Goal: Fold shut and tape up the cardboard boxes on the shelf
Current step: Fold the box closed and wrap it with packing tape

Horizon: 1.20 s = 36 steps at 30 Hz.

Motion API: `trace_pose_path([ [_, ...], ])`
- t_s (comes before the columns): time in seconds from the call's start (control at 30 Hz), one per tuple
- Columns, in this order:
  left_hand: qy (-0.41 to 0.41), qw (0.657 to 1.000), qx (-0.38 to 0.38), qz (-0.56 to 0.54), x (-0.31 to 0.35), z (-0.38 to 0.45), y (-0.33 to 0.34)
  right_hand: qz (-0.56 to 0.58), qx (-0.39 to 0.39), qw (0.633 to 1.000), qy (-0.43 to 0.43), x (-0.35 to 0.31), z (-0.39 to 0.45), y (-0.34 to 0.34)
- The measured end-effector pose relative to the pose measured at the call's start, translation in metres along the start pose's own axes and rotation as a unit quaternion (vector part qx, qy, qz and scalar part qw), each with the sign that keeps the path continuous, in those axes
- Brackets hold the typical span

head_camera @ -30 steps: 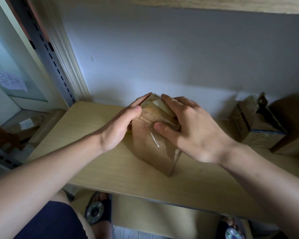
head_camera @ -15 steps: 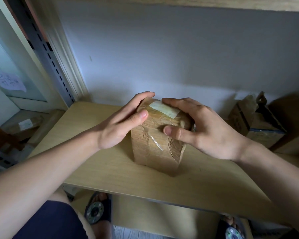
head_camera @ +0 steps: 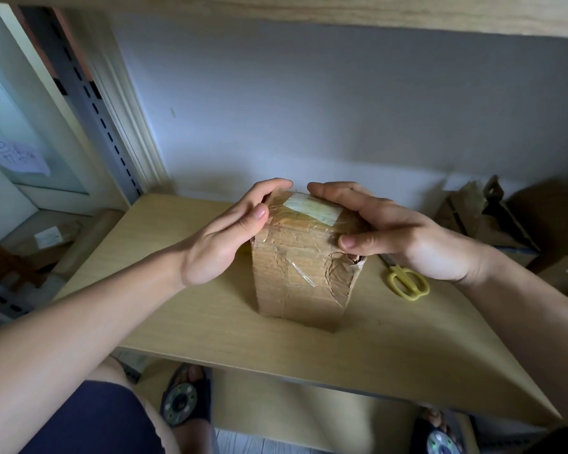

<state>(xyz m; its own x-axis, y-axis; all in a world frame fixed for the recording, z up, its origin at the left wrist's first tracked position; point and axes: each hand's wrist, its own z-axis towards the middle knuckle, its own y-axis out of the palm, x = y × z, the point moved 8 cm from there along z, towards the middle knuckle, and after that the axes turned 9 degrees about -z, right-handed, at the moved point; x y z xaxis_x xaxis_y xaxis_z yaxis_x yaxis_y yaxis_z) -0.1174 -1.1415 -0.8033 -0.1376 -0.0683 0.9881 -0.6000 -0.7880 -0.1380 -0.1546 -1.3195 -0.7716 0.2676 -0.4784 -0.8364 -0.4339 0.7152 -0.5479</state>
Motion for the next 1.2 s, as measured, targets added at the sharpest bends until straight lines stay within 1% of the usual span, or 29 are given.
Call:
trace_pose_path([
  [0.13,-0.001,1.000,-0.003,-0.015,0.002,-0.001,-0.001,0.003,-0.005,1.000,-0.001,0.001,0.001,-0.002],
  [0.2,0.003,1.000,0.007,-0.024,0.005,-0.001,0.001,0.003,0.013,1.000,0.002,-0.001,0.000,-0.003],
  [0.27,0.007,0.999,0.028,-0.032,0.009,-0.002,0.003,0.001,0.069,0.998,0.012,-0.002,0.001,-0.002],
  [0.37,0.004,0.997,0.059,-0.054,0.017,0.000,0.010,0.007,0.191,0.980,0.053,0.002,0.001,0.005],
  [0.43,-0.001,0.994,0.075,-0.079,0.018,0.003,0.014,0.058,0.250,0.963,0.085,0.006,-0.001,0.008],
  [0.47,-0.003,0.992,0.086,-0.095,0.017,0.004,0.015,0.097,0.266,0.954,0.099,0.008,-0.002,0.010],
  [0.53,-0.012,0.985,0.101,-0.136,0.012,0.006,0.016,0.183,0.268,0.939,0.115,0.014,-0.003,0.015],
  [0.63,-0.031,0.972,0.103,-0.210,0.008,0.003,0.018,0.271,0.239,0.927,0.105,0.017,-0.004,0.019],
  [0.77,-0.031,0.966,0.107,-0.235,0.008,-0.001,0.020,0.342,0.181,0.920,0.068,0.019,-0.003,0.015],
  [0.87,-0.038,0.963,0.120,-0.240,0.007,-0.001,0.017,0.354,0.168,0.919,0.053,0.019,-0.004,0.014],
  [0.97,-0.057,0.952,0.124,-0.275,0.005,-0.002,0.015,0.356,0.186,0.914,0.061,0.022,-0.003,0.015],
  [1.03,-0.088,0.942,0.126,-0.299,0.003,0.000,0.015,0.361,0.212,0.904,0.083,0.025,-0.003,0.017],
  [1.2,-0.127,0.944,0.106,-0.286,0.003,0.002,0.021,0.377,0.252,0.883,0.123,0.022,-0.001,0.026],
])
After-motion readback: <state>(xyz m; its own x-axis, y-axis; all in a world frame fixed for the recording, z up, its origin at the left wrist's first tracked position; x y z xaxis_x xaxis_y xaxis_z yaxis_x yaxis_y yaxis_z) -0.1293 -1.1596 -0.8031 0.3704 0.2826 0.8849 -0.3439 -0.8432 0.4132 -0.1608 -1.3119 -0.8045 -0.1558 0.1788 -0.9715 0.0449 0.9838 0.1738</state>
